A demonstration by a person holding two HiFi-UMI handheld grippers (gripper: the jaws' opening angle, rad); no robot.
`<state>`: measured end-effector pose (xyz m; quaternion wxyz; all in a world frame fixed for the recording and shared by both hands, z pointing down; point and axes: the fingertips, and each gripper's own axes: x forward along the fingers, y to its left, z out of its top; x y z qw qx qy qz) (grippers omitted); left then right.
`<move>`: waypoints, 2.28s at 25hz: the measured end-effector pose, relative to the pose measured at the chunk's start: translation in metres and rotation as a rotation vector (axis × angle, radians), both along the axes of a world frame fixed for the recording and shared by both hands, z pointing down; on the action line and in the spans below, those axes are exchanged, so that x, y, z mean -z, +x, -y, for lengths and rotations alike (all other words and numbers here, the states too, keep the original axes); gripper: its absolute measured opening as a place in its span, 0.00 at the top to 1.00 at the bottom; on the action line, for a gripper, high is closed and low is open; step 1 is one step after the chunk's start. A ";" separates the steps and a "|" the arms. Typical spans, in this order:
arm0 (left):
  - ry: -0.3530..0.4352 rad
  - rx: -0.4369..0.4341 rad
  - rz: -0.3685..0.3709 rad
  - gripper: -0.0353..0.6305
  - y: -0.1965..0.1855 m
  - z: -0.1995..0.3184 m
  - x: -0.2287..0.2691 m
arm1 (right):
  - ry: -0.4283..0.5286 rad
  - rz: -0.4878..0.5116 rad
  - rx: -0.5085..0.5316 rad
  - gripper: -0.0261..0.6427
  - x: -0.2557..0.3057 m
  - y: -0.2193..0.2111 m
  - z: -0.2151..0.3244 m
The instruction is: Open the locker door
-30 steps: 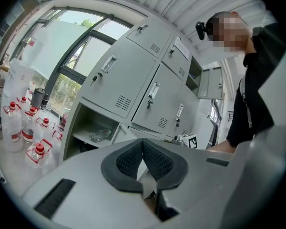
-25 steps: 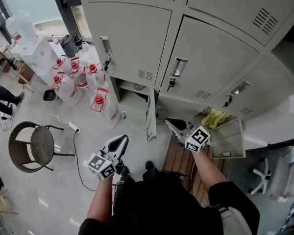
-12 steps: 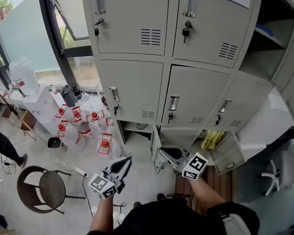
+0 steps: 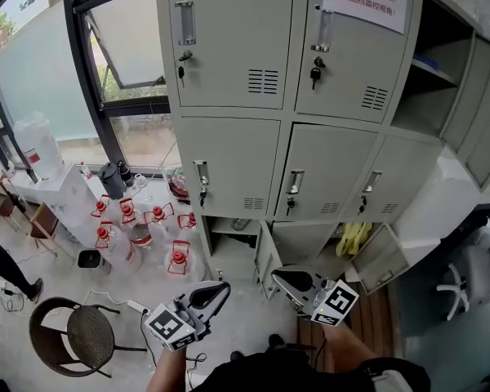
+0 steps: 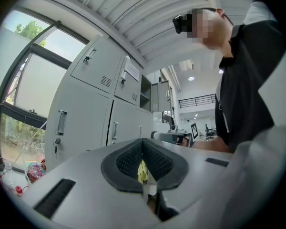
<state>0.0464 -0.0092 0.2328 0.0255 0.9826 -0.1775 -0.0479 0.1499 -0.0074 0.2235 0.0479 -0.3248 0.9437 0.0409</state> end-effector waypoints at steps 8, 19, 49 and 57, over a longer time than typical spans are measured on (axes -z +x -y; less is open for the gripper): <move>0.002 -0.089 0.012 0.93 -0.002 -0.035 -0.015 | -0.057 -0.020 -0.014 0.94 -0.017 -0.017 -0.027; 0.011 -0.074 -0.013 0.93 0.017 -0.104 -0.001 | -0.004 -0.043 0.090 0.94 0.000 -0.032 -0.104; -0.027 -0.188 0.110 0.93 0.037 -0.219 -0.057 | -0.064 0.094 -0.042 0.94 -0.043 -0.001 -0.203; -0.018 -0.235 0.079 0.93 0.010 -0.199 -0.049 | -0.039 0.062 -0.098 0.94 -0.039 -0.028 -0.198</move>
